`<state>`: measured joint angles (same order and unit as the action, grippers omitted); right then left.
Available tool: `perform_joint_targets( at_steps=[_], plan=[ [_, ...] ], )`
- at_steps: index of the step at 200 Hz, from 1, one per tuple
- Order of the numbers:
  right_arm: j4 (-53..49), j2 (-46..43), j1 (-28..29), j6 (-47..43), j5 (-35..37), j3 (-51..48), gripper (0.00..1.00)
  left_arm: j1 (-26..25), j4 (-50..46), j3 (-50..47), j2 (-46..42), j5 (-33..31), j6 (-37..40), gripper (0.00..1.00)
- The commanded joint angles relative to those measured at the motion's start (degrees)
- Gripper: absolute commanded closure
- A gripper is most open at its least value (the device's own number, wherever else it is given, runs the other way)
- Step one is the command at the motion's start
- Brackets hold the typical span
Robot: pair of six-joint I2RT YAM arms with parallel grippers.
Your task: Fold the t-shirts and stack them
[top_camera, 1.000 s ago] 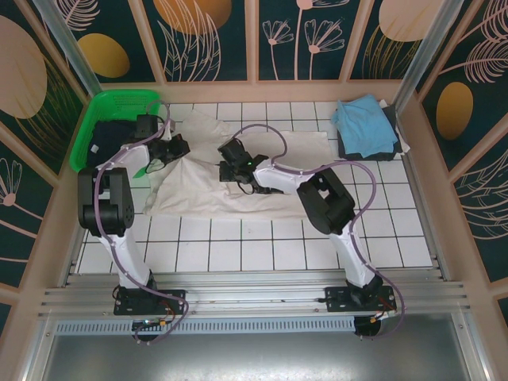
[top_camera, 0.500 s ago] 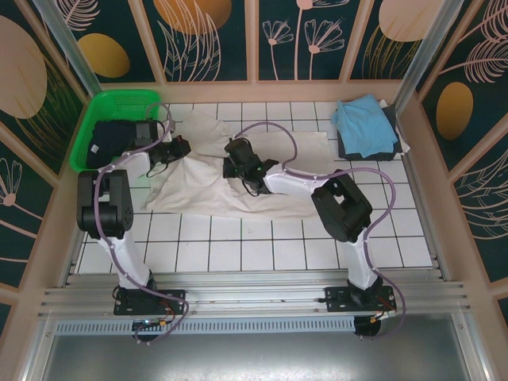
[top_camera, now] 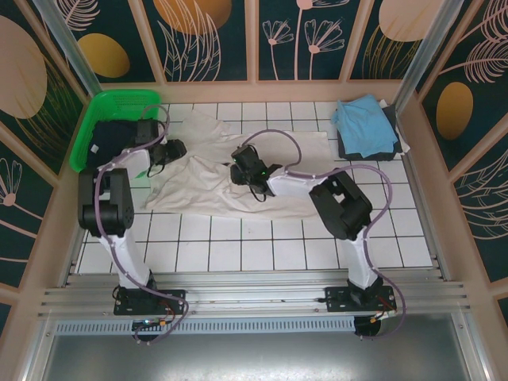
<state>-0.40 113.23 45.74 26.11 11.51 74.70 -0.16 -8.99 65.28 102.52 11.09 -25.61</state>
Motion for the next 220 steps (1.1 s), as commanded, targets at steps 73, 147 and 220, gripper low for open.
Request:
perform_joint_targets(
  at_steps=[73, 147, 220],
  plan=[
    [-3.44, -24.65, -1.75, 13.39, 3.40, -34.18, 0.60, 0.23, -12.33, -15.60, -4.79, -21.02, -11.18, 0.77],
    [-5.38, -33.01, -11.47, 16.41, 2.20, -46.17, 0.59, 3.59, -11.75, -20.87, -6.42, -22.68, -11.57, 0.84],
    [-4.44, -41.67, -13.12, 11.52, 0.83, -42.93, 0.53, 2.91, -11.13, -24.07, -20.29, -13.99, -10.26, 0.54]
  ],
)
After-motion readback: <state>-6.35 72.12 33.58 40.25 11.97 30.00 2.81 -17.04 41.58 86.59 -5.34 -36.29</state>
